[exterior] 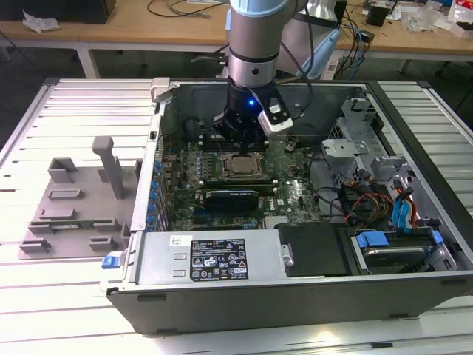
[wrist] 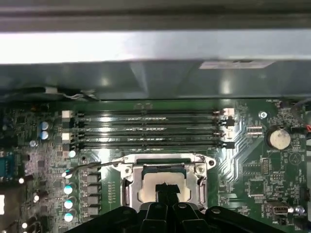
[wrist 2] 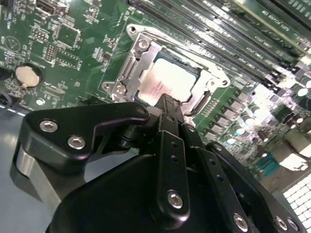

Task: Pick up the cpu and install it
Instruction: 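Close the cpu cover, then install the first cpu locking lever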

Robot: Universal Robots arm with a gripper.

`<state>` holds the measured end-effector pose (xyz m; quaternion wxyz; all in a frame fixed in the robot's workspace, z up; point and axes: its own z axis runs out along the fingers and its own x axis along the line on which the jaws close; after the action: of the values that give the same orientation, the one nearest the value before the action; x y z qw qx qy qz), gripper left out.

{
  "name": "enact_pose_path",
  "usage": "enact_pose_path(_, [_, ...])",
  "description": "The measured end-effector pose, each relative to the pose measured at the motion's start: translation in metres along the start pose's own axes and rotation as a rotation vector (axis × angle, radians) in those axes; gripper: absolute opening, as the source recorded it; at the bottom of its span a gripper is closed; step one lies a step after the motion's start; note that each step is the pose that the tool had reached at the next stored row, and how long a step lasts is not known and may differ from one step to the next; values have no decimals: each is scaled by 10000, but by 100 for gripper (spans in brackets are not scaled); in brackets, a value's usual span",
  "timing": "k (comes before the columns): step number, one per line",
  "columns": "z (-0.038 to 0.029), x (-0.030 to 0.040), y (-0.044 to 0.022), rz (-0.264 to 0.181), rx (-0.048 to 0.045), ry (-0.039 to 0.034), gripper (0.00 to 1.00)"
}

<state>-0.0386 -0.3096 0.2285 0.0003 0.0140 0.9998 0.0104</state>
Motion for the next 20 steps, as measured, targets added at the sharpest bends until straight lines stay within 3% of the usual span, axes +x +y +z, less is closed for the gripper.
enact_pose_path(3, [-2,22,-124,-1,3,0,11])
enact_pose_path(5, [-25,23,-125,1,5,0,11])
enact_pose_path(8, [-128,23,-123,0,4,0,11])
enact_pose_path(20, [-146,22,-123,0,3,0,11])
